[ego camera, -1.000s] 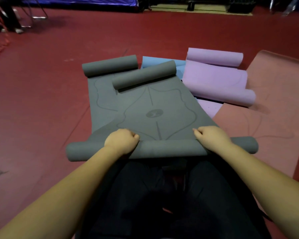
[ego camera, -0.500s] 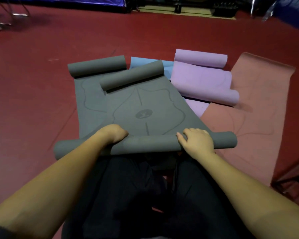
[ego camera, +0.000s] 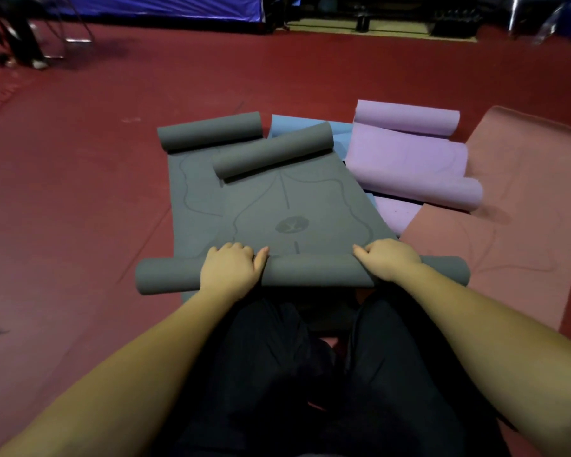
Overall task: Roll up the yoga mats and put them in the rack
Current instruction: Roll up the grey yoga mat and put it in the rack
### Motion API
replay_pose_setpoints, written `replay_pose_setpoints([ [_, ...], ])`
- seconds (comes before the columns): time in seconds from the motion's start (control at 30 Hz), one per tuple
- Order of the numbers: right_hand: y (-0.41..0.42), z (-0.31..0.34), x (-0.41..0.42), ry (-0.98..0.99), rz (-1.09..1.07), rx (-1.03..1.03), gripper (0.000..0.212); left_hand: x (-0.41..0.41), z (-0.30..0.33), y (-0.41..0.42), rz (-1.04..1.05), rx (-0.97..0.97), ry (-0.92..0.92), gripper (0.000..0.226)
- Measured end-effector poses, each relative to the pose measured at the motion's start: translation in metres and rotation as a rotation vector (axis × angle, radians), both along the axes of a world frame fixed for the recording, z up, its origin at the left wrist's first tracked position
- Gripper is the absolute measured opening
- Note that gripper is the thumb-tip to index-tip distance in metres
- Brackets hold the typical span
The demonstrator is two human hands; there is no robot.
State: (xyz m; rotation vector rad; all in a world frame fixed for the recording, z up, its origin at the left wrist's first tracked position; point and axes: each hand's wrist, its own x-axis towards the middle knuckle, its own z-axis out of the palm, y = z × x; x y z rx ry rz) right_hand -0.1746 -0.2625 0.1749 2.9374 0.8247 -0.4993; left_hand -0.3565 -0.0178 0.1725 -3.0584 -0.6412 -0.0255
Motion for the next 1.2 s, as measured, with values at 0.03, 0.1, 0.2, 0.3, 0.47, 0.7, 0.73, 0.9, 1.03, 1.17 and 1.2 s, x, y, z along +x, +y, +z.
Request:
replay_pose_setpoints([
  [0.03, 0.001, 0.003, 0.002, 0.013, -0.008, -0.006, 0.067, 0.003, 0.000, 0.002, -0.010, 0.002, -0.016, 0.061],
  [0.1, 0.000, 0.009, 0.005, 0.046, -0.037, -0.021, 0.069, 0.007, 0.003, 0.004, -0.016, -0.025, -0.050, 0.057],
  [0.2, -0.004, 0.018, 0.004, 0.112, -0.049, -0.043, 0.069, 0.007, 0.011, 0.004, -0.014, -0.051, -0.054, 0.054],
  [0.3, -0.005, 0.030, 0.002, 0.210, -0.043, -0.052, 0.068, 0.000, 0.025, 0.001, 0.027, -0.116, 0.003, 0.045],
  [0.47, -0.007, 0.033, 0.000, 0.367, -0.013, -0.129, 0.060, -0.008, 0.024, -0.003, 0.059, -0.248, 0.160, 0.046],
  [0.7, -0.010, 0.014, -0.005, 0.195, 0.090, -0.042, 0.052, -0.007, 0.018, 0.002, 0.076, -0.283, 0.180, 0.041],
  [0.73, -0.013, 0.012, -0.007, 0.120, 0.085, 0.025, 0.047, -0.005, 0.019, 0.003, 0.096, -0.317, 0.198, 0.039],
  [0.9, -0.022, 0.007, -0.031, -0.159, 0.030, 0.213, 0.049, 0.013, 0.022, 0.014, 0.150, -0.424, 0.314, 0.038],
  [1.03, -0.030, -0.006, -0.053, -0.311, 0.108, 0.186, 0.064, 0.026, 0.025, 0.018, 0.173, -0.475, 0.432, 0.048],
  [1.17, -0.029, -0.009, -0.050, -0.319, 0.075, 0.165, 0.071, 0.038, 0.025, 0.012, 0.154, -0.469, 0.500, 0.046],
  [1.2, -0.028, -0.007, -0.047, -0.316, 0.074, 0.148, 0.069, 0.038, 0.023, 0.014, 0.161, -0.469, 0.486, 0.045],
])
